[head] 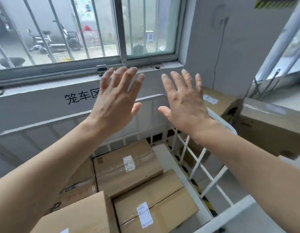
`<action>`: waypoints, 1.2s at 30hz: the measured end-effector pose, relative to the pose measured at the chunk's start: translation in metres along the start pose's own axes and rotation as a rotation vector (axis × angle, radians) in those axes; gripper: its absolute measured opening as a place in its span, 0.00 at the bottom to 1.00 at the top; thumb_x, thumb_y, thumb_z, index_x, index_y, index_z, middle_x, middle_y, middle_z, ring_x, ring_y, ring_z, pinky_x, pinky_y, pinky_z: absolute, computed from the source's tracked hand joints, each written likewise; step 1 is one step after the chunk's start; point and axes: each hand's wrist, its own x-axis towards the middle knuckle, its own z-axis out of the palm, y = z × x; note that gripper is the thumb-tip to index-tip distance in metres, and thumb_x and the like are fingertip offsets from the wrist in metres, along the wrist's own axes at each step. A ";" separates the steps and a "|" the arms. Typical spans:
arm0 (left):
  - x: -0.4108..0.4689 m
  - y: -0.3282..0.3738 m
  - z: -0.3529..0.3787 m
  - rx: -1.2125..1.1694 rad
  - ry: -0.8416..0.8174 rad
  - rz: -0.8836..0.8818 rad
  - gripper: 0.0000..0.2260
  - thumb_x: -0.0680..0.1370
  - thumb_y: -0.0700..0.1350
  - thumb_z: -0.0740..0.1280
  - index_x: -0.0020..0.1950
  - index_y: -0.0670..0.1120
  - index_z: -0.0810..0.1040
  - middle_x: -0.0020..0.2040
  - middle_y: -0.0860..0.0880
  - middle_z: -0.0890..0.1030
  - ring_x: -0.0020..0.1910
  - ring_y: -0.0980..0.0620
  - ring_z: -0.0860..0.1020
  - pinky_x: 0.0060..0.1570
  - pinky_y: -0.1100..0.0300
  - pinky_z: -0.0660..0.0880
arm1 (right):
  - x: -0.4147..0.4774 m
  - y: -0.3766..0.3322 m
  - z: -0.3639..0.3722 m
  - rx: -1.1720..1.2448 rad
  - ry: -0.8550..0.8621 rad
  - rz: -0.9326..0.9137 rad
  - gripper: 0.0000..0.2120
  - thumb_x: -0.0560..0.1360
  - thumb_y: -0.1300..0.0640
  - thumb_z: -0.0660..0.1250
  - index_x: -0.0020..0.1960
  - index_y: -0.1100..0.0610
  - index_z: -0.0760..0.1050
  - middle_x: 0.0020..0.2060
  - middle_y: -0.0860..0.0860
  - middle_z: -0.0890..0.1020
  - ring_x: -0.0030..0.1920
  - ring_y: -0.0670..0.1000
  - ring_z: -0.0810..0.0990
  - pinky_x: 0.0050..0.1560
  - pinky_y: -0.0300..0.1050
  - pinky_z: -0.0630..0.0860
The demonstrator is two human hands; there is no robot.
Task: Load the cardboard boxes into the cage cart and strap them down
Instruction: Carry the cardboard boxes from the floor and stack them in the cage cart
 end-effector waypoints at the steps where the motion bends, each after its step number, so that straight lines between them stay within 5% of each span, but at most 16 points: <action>1: 0.007 0.009 0.002 -0.023 0.007 0.026 0.32 0.69 0.47 0.76 0.69 0.40 0.69 0.68 0.37 0.70 0.67 0.36 0.68 0.68 0.39 0.59 | -0.006 0.011 -0.002 -0.018 -0.005 0.037 0.40 0.76 0.43 0.64 0.79 0.55 0.46 0.77 0.57 0.53 0.77 0.60 0.47 0.73 0.62 0.41; 16: 0.109 0.173 0.029 -0.319 0.155 0.275 0.30 0.70 0.48 0.74 0.69 0.39 0.70 0.66 0.38 0.71 0.66 0.36 0.68 0.67 0.39 0.60 | -0.092 0.189 -0.019 -0.158 -0.026 0.478 0.37 0.74 0.45 0.67 0.76 0.54 0.54 0.74 0.55 0.60 0.75 0.60 0.53 0.74 0.61 0.46; 30: 0.248 0.433 0.086 -0.351 0.144 0.279 0.29 0.71 0.47 0.73 0.69 0.40 0.70 0.66 0.39 0.71 0.66 0.38 0.69 0.67 0.40 0.60 | -0.147 0.479 0.004 -0.146 -0.039 0.515 0.36 0.74 0.47 0.68 0.75 0.55 0.56 0.73 0.56 0.62 0.74 0.60 0.55 0.73 0.60 0.47; 36: 0.290 0.487 0.113 -0.338 0.082 0.222 0.29 0.71 0.48 0.74 0.69 0.40 0.70 0.67 0.39 0.71 0.67 0.38 0.69 0.68 0.41 0.58 | -0.147 0.568 0.018 -0.111 -0.039 0.531 0.34 0.74 0.47 0.69 0.74 0.56 0.59 0.71 0.57 0.64 0.74 0.61 0.56 0.73 0.61 0.49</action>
